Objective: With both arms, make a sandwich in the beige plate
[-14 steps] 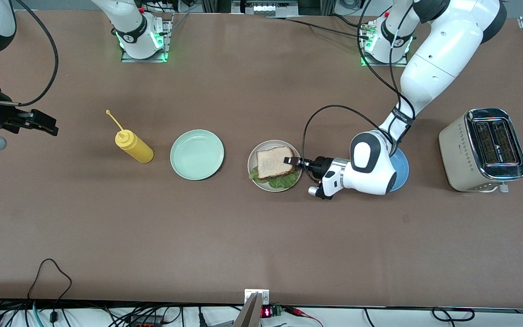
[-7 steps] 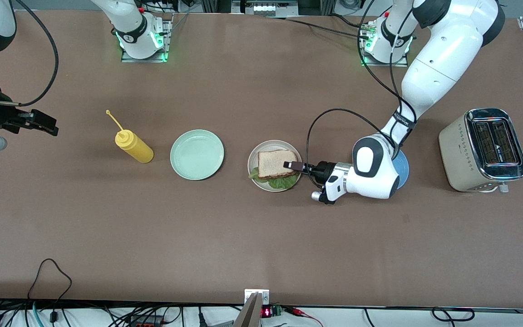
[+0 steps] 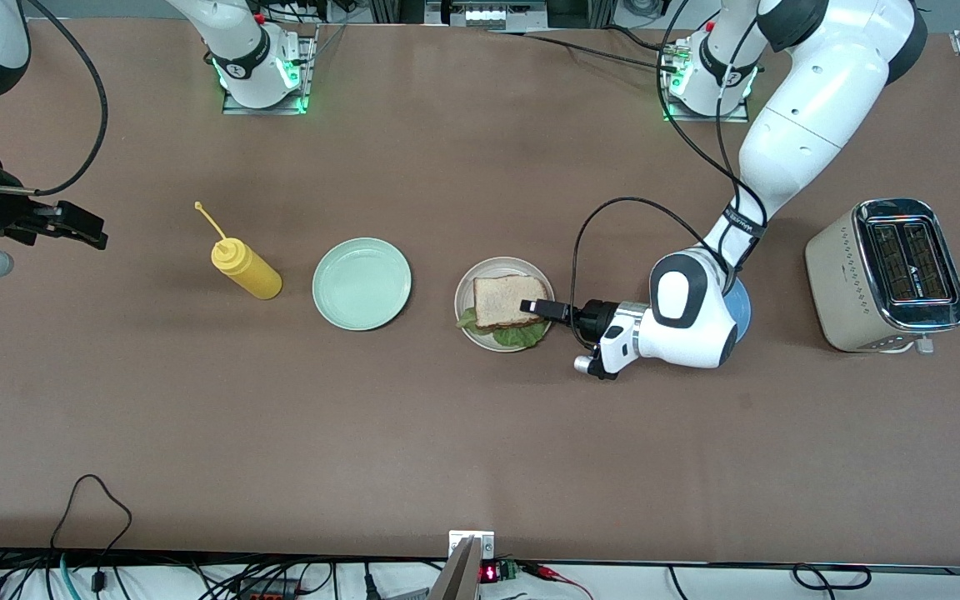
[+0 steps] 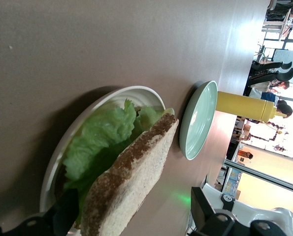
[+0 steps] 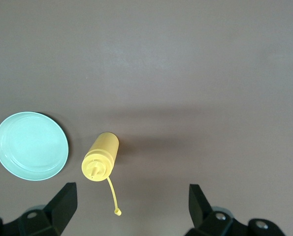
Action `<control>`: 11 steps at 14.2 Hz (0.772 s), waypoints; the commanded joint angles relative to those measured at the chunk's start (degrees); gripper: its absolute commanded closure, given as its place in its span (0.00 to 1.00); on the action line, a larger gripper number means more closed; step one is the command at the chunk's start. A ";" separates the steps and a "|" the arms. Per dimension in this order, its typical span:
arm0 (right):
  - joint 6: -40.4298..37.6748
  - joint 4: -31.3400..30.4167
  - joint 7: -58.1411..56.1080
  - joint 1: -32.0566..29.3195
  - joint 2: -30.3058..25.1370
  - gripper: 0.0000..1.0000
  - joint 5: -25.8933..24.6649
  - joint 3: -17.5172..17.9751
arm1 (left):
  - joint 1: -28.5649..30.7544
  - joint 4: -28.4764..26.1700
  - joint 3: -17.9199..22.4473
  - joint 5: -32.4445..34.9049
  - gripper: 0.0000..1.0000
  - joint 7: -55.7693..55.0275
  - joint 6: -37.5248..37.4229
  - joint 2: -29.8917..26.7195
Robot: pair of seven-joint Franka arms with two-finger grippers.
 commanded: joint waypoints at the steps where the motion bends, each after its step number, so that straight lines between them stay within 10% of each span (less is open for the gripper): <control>1: -0.44 0.19 -0.16 -0.32 -0.08 0.00 0.98 0.13 | 0.18 2.09 0.39 0.35 0.00 0.31 -1.68 -0.07; 11: -0.35 0.55 -0.60 -0.32 0.97 0.00 0.98 0.13 | 7.81 4.73 0.57 12.10 0.00 -4.44 -14.86 -4.02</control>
